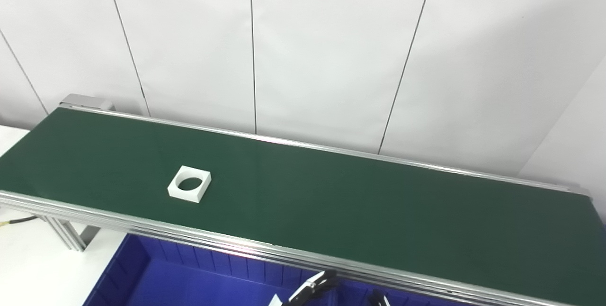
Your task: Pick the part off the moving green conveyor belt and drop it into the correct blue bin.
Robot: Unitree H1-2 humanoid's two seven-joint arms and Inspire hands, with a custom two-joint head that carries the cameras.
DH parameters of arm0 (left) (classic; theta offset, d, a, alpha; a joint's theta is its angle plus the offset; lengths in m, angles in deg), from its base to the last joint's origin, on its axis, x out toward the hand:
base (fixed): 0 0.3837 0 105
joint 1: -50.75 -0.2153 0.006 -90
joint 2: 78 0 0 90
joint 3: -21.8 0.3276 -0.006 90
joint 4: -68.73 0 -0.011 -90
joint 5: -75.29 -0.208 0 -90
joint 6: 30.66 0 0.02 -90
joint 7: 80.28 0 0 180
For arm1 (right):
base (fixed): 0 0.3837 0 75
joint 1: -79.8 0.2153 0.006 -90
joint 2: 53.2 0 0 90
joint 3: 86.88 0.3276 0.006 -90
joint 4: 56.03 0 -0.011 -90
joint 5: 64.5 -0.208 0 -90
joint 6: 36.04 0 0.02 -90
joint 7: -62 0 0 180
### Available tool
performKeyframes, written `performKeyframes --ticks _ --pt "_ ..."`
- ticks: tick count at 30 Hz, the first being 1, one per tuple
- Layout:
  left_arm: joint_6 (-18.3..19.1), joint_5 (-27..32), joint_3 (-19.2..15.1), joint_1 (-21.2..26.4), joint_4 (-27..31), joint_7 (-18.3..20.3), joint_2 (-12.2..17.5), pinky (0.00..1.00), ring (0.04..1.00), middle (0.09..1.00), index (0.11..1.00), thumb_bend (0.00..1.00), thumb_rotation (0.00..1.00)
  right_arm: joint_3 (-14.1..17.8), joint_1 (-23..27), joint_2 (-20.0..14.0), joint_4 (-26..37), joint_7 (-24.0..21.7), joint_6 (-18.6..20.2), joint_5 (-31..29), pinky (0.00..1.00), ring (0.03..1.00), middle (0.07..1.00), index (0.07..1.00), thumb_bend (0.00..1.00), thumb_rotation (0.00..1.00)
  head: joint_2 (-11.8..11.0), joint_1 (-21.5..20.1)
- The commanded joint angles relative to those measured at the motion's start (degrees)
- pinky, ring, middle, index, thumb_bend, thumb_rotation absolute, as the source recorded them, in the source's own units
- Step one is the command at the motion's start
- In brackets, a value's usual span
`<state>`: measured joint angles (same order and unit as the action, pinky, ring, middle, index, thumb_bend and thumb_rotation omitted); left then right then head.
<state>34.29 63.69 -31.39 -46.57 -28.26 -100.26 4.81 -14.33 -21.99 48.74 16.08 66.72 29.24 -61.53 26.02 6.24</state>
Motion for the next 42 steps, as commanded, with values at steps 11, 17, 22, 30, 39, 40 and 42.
performKeyframes --ticks 11,17,22,30,39,40,42 --pt "-1.87 -1.87 -5.06 7.03 9.83 -1.59 3.48 0.78 0.824 0.814 0.93 0.94 0.65 -0.01 0.66 0.84 1.19 -0.95 -2.2 0.05 0.93 0.951 0.946 0.976 0.95 0.98 -0.09 -0.06" --pt "-1.87 -2.73 -8.25 13.29 10.02 0.18 4.92 0.73 0.806 0.813 0.938 0.94 0.44 0.01 0.98 1.3 0.84 -0.82 -2.2 -0.05 0.92 0.939 0.938 0.972 0.93 0.97 -0.24 -0.18" --pt "-1.73 -8.32 -12.79 16.87 10.67 2.61 4.52 0.66 0.777 0.814 0.971 0.97 0.33 -0.15 1.13 1.5 1.03 -0.75 -2.2 0.17 0.9 0.932 0.936 0.973 0.94 0.98 -0.11 -0.35" --pt "-1.71 -12.03 -18.23 22.68 7.6 8.8 5.74 0.69 0.775 0.839 1.0 1.0 0.2 0.07 1.47 1.89 0.78 -0.79 -2.2 -0.09 0.9 0.93 0.924 0.969 0.94 0.97 -0.21 -0.32" --pt "-1.67 -22.31 -20.14 30.04 2.85 9.89 10.93 0.76 0.788 0.843 0.722 1.0 0.15 0.24 1.82 2.48 0.31 -1.03 -2.2 -0.32 0.9 0.927 0.918 0.964 0.94 0.96 -0.5 -0.06" --pt "-1.69 -23.0 -20.24 30.72 2.25 10.38 11.46 0.78 0.792 0.835 0.69 1.0 0.14 0.26 1.87 2.53 0.26 -1.09 -2.2 -0.36 0.9 0.927 0.918 0.964 0.95 0.96 -0.47 -0.09" --pt "-1.67 -24.73 -20.19 31.91 1.16 11.04 12.44 0.82 0.808 0.82 0.642 1.0 0.14 0.26 1.96 2.59 0.18 -1.03 -2.2 -0.28 0.9 0.927 0.918 0.965 0.95 0.95 -0.47 -0.09"
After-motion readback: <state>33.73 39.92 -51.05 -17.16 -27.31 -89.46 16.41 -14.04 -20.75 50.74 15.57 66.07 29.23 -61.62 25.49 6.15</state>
